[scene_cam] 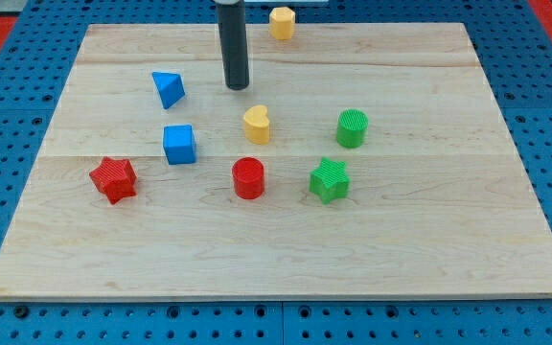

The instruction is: Slide the red circle towards the right

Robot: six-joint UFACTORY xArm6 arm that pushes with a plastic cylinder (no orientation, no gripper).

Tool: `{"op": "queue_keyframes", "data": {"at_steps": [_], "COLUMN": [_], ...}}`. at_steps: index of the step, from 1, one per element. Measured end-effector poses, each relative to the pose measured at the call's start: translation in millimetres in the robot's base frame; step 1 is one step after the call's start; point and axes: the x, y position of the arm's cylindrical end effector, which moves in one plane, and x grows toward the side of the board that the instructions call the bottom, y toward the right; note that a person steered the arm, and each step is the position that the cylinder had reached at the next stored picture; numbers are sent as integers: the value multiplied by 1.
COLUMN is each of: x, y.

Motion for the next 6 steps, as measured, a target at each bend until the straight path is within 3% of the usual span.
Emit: {"op": "queue_keyframes", "data": {"at_steps": [2, 3, 5, 6], "x": [114, 137, 102, 61], "y": [-31, -15, 14, 13]}}
